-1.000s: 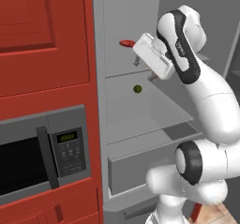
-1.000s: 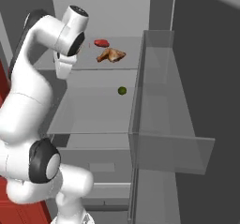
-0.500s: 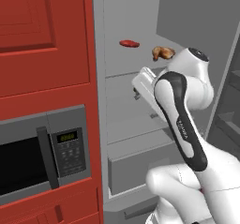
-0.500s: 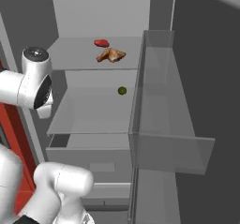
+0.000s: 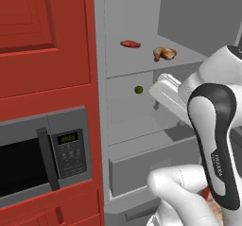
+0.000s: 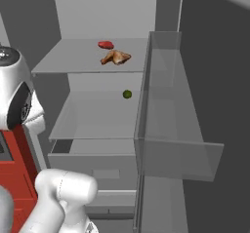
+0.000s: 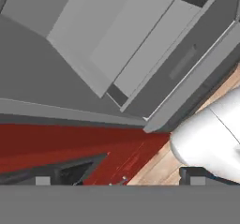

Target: Transport the chicken drumstick and lime to the fridge. Place the chicken drumstick on the rack containing meat and place the lime on the rack containing the vegetable, ensuring meats and vegetables are on different racks.

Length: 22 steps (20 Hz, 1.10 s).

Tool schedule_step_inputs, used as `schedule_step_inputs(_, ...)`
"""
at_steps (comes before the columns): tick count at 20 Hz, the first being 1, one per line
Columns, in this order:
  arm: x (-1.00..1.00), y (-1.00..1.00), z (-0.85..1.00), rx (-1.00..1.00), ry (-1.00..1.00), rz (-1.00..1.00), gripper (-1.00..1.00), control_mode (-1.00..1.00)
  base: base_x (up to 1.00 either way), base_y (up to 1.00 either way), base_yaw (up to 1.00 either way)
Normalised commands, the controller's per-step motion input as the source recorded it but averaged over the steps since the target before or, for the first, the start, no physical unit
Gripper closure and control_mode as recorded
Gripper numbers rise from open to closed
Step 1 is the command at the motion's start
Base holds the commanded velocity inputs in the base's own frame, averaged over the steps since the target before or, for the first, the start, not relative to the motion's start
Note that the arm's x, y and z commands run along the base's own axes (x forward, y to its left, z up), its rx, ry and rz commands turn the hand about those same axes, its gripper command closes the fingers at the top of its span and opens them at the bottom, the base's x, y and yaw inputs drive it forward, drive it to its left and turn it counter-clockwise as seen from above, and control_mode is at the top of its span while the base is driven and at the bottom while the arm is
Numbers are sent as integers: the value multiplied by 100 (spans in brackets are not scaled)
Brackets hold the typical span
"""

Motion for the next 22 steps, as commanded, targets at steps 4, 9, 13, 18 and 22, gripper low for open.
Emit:
schedule_step_inputs(4, -36, -29, 3, -60, -9, 18, -100, -100, 0, 0, 0)
schedule_step_inputs(9, -37, -54, 0, -42, -4, 9, -100, -100, 0, 0, 0)
schedule_step_inputs(13, -43, -51, 1, -6, 5, 12, -100, -100, 0, 0, 0)
schedule_step_inputs(18, -29, -9, 0, -4, -1, 7, -100, -100, 0, 0, 0)
schedule_step_inputs(22, -18, -8, 0, -2, -4, 0, -100, -100, 0, 0, 0)
